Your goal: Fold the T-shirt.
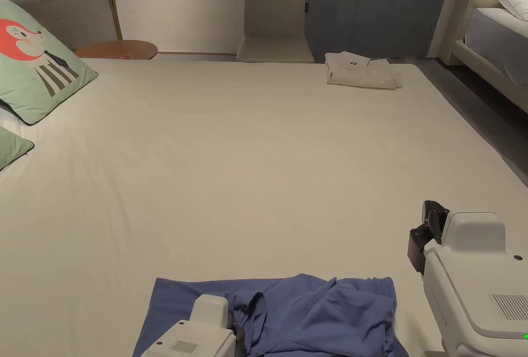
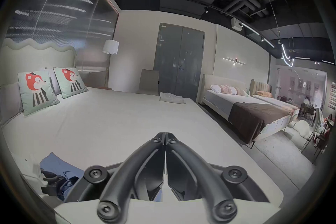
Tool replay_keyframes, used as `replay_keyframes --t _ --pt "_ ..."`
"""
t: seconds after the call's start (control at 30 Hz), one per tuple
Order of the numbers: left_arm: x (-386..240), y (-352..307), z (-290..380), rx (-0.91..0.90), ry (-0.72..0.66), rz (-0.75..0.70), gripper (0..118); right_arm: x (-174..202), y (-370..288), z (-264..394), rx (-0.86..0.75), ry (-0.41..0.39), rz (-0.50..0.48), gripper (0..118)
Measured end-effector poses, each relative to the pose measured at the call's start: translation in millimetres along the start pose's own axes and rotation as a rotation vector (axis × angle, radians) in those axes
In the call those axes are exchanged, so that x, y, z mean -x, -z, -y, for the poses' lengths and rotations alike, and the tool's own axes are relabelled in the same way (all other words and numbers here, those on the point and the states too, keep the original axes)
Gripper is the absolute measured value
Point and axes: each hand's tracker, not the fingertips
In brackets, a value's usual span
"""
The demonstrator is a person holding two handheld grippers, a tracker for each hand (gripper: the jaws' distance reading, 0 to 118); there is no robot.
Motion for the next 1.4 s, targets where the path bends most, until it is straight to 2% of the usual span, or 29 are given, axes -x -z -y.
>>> replay_keyframes --t 0.2,0.33,0.5,0.63,0.67,0.7,0.73,0.77,0.83,0.87,1.0,1.1,1.17,1.27,1.3,1.33,1.4 --pt "-28.6 -0.4 -4.9 0.007 -0.008 0.071 0 -6.4 0.9 3.5 0.001 0.01 0.016 1" --pt "-21.8 -12.0 -19.1 -0.002 -0.057 0.131 0 -3.4 0.0 2.8 0.0 0.01 0.006 1" --pt "23.0 -42.8 -53.0 -0.069 -0.163 0.252 0 -0.5 1.0 1.3 -0.009 0.012 -0.008 1" --pt "70.0 -63.4 -76.9 -0.044 -0.275 0.361 3 5.6 -0.9 -1.8 -0.011 0.013 -0.02 1" --pt "87.8 -60.5 -78.4 -0.031 -0.321 0.384 12 6.5 -1.0 -2.0 -0.012 0.013 -0.023 1" --pt "101.7 -60.9 -80.6 -0.007 -0.356 0.415 30 6.5 1.2 -1.9 -0.012 0.013 -0.025 1" --pt "114.3 -60.4 -81.0 0.019 -0.399 0.433 59 7.2 1.6 -2.0 -0.011 0.014 -0.027 1" --pt "126.4 -58.6 -80.6 0.051 -0.426 0.453 77 7.9 1.8 -1.9 -0.012 0.014 -0.028 1" --pt "143.7 -60.6 -77.0 0.063 -0.488 0.449 101 10.3 -0.2 -4.4 -0.009 0.013 -0.03 1" --pt "154.1 -59.6 -73.3 0.063 -0.508 0.454 104 11.6 -0.5 -4.8 -0.008 0.013 -0.03 1" --pt "190.0 -48.6 -56.6 0.14 -0.631 0.493 104 15.8 6.7 -0.6 0.002 0.005 -0.037 1" --pt "225.1 -28.6 -36.4 0.147 -0.655 0.499 105 16.7 7.8 -0.7 0.009 -0.003 -0.036 1" --pt "232.7 -23.1 -27.8 0.162 -0.689 0.467 104 17.7 10.0 0.0 0.017 -0.006 -0.032 1" --pt "239.0 -15.3 -16.0 0.184 -0.701 0.509 104 18.2 10.4 0.2 0.028 -0.02 -0.032 1" --pt "241.1 -10.4 -13.5 0.207 -0.71 0.537 102 18.8 11.1 0.1 0.03 -0.023 -0.033 1" --pt "217.5 -28.1 -28.0 0.217 -0.723 0.544 98 19.3 11.6 -0.1 0.031 -0.025 -0.033 1" --pt "212.3 -22.8 -24.2 0.241 -0.731 0.577 84 21.4 13.1 0.5 0.031 -0.028 -0.032 1"
